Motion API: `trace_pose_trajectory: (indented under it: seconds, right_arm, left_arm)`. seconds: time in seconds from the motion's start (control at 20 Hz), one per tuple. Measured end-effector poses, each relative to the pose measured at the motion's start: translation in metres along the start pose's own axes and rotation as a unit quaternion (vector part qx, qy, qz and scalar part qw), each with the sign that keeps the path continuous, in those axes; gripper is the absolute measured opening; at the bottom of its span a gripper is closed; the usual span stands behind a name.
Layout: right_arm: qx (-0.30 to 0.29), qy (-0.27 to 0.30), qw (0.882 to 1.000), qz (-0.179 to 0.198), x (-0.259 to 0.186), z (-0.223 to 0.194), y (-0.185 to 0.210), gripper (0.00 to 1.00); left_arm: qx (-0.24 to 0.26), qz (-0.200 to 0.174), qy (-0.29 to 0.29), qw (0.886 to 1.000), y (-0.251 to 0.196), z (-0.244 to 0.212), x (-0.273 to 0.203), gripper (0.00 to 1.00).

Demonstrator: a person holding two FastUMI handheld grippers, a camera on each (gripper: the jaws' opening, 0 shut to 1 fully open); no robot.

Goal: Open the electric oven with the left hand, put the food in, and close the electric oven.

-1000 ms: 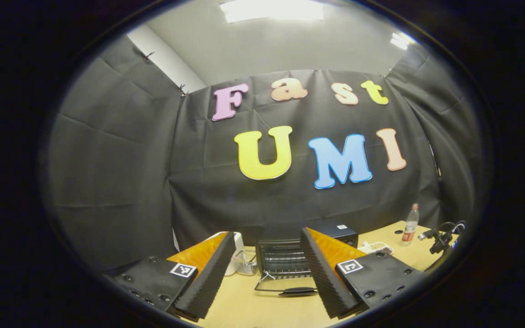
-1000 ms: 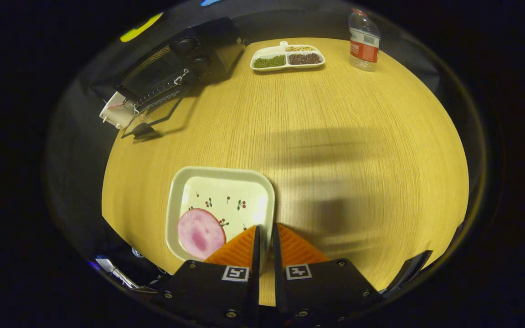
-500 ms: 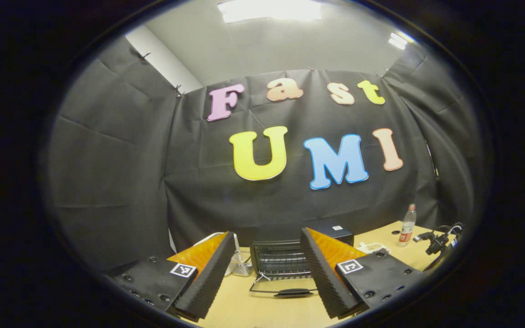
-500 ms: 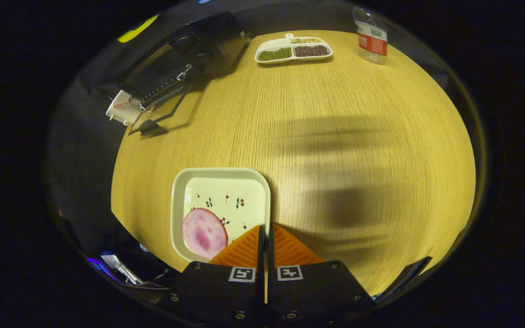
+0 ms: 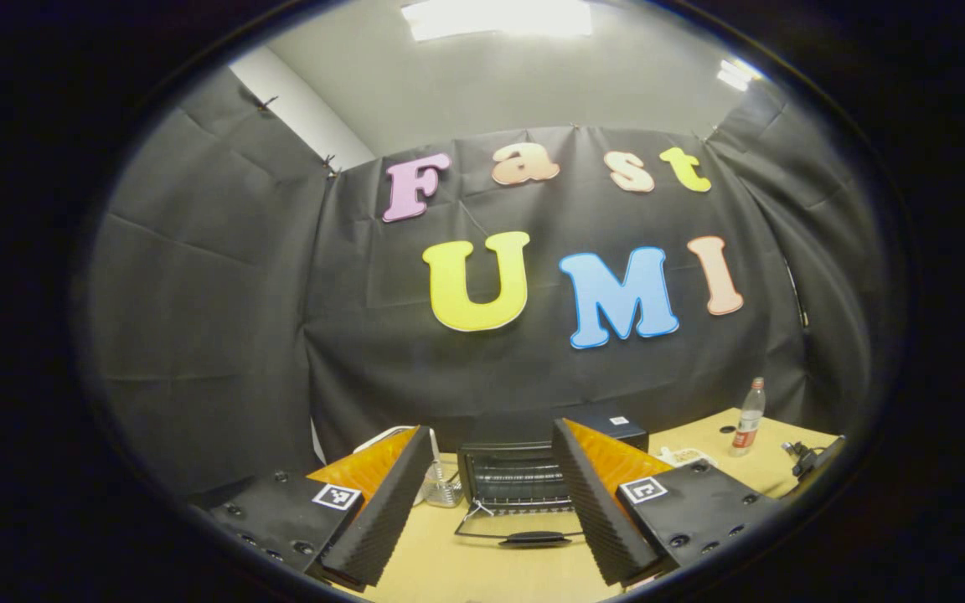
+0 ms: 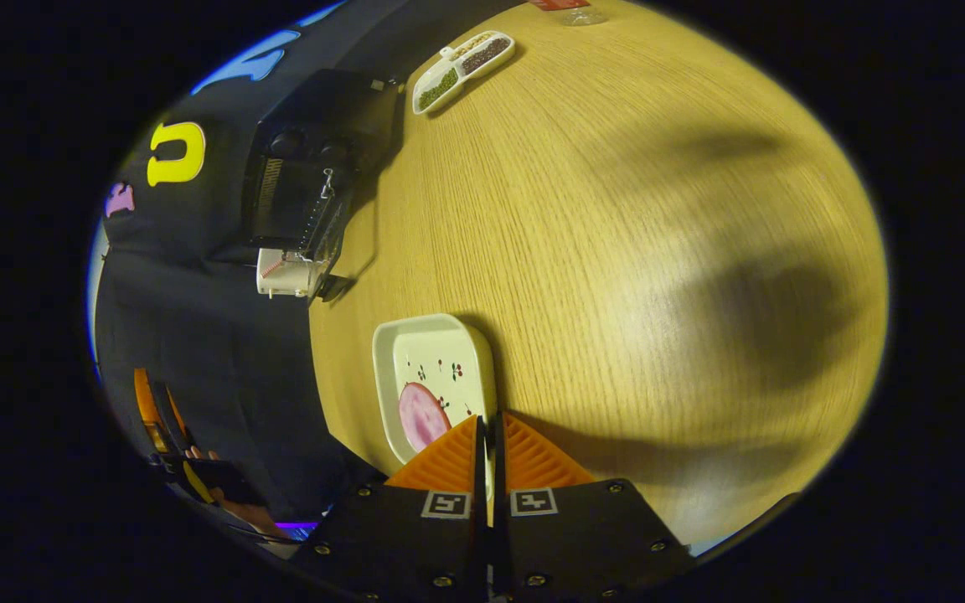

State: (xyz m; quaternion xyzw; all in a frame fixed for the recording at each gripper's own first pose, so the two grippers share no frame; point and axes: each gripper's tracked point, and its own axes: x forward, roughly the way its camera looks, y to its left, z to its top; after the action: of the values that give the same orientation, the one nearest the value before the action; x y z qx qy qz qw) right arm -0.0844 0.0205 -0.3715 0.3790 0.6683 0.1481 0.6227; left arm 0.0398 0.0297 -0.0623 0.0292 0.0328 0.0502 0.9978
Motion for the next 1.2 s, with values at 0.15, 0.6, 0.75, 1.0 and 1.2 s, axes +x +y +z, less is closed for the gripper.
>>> trace_pose_trajectory:
  seconds: [0.15,0.6,0.75,1.0,1.2]
  right_arm:
    - [-0.003,-0.012,0.999,0.037,-0.002,0.003,0.014,0.03]
    - [-0.023,-0.022,0.999,0.015,-0.003,0.003,0.005,0.03]
    - [-0.035,-0.026,0.999,-0.028,0.001,0.004,-0.002,0.03]
    - [-0.05,-0.012,0.996,-0.077,0.01,0.006,-0.001,0.09]
    - [-0.04,-0.007,0.996,-0.078,0.021,0.007,-0.001,0.02]
  left_arm:
    - [0.005,-0.006,-0.001,1.0,-0.006,0.0,-0.002,1.0]
    - [0.01,-0.002,0.001,1.0,-0.014,0.005,-0.016,1.0]
    - [0.014,0.0,-0.001,1.0,-0.013,0.006,-0.018,1.0]
    - [0.016,0.002,-0.001,1.0,-0.008,0.004,-0.014,1.0]
    - [0.012,0.008,0.003,1.0,0.002,0.0,-0.008,1.0]
